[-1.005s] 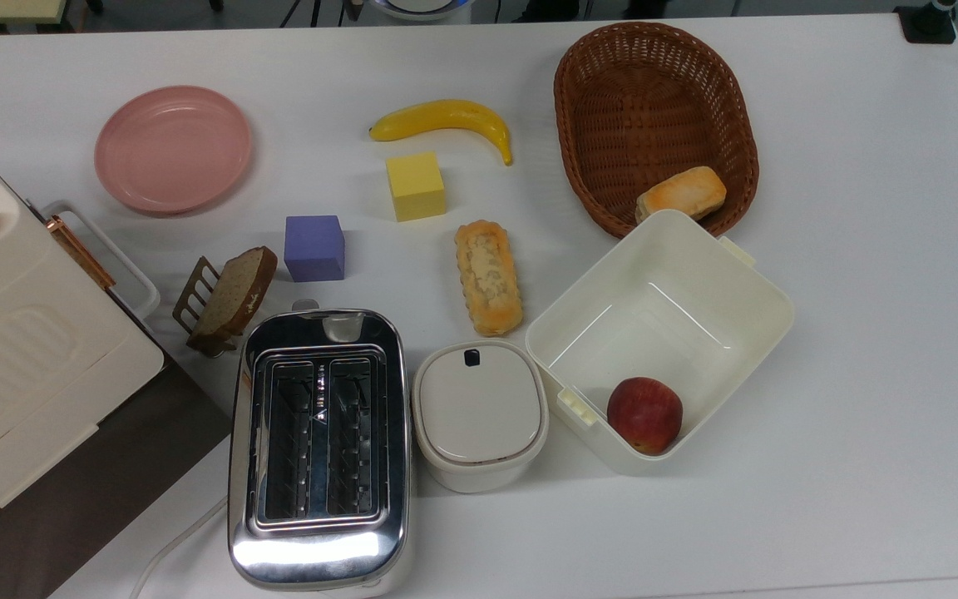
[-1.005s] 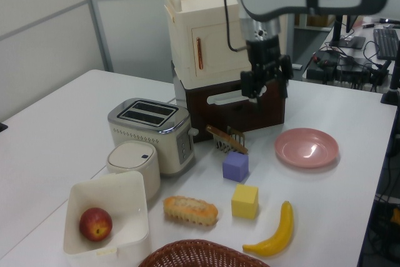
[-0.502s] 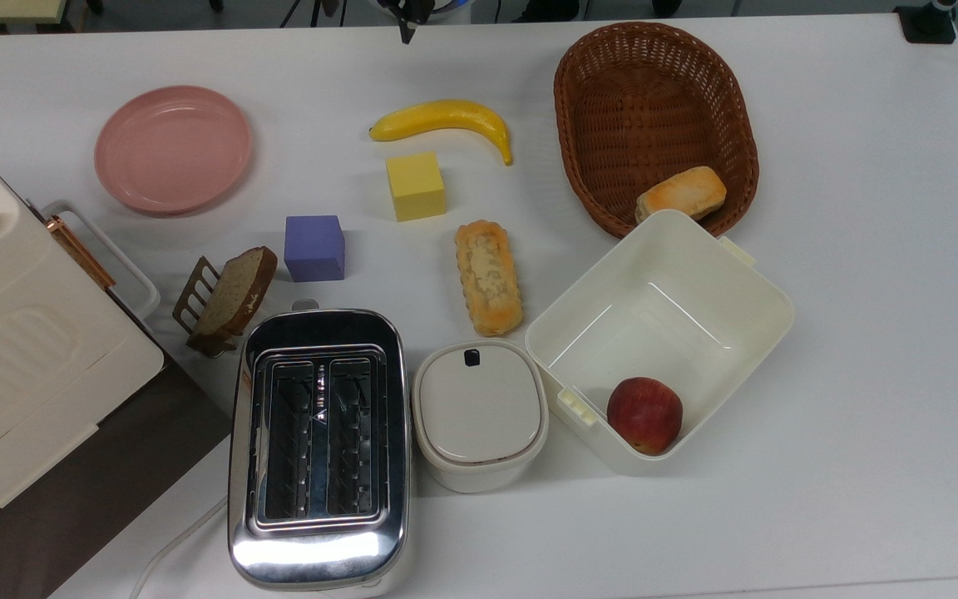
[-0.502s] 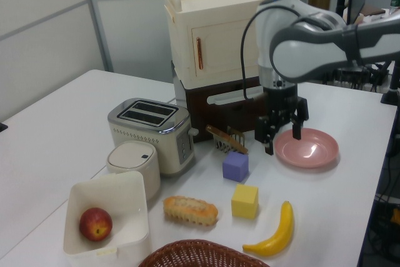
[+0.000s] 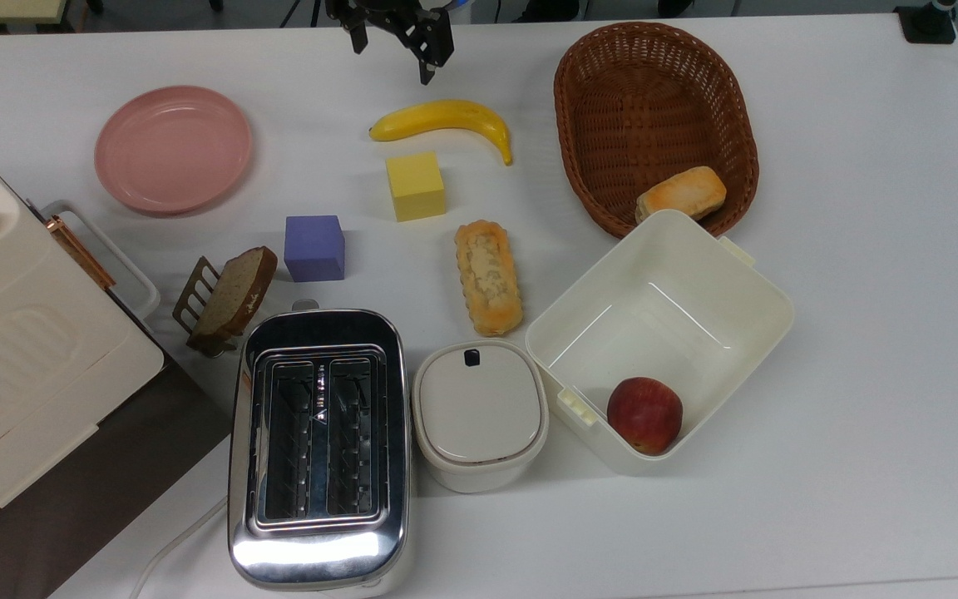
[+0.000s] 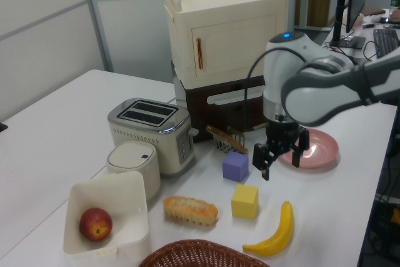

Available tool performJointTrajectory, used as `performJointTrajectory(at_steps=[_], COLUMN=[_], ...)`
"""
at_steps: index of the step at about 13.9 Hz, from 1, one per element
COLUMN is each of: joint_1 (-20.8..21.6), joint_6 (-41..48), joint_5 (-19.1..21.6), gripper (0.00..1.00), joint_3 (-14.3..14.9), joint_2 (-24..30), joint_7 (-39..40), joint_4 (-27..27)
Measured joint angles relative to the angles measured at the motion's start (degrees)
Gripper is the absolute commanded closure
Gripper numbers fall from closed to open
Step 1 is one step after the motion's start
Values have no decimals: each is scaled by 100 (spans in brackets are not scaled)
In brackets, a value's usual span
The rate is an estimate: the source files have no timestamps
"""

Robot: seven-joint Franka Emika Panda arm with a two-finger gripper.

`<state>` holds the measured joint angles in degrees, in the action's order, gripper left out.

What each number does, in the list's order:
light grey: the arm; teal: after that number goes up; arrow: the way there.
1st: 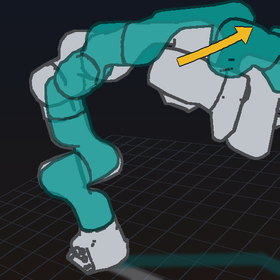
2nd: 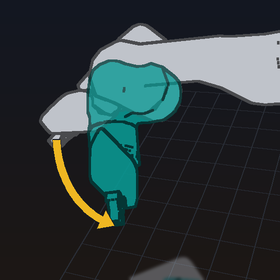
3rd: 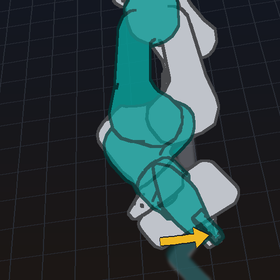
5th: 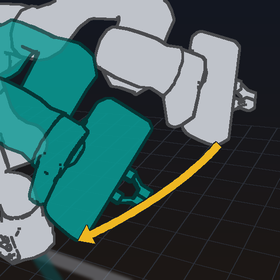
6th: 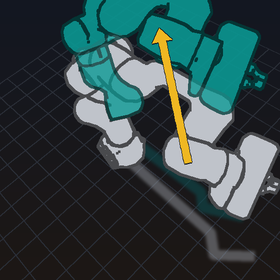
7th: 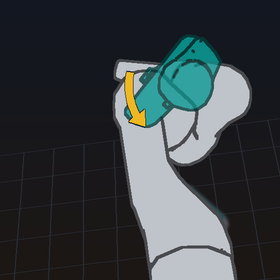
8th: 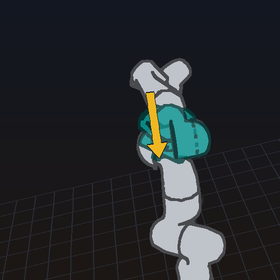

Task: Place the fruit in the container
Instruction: 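Lower the open gripper over the middle of the yellow banana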

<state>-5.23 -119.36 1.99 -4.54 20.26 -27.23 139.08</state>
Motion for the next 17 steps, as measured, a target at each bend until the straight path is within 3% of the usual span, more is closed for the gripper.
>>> performJointTrajectory(at_steps=[7,11,17], joint_1=[28,31,378], joint_6=[-1196,-1470,-1529], joint_5=[57,63,75], gripper=[0,0,0], joint_3=[0,0,0], joint_2=[244,244,93], joint_7=[-498,-935,-2642], joint_4=[991,1274,1348])
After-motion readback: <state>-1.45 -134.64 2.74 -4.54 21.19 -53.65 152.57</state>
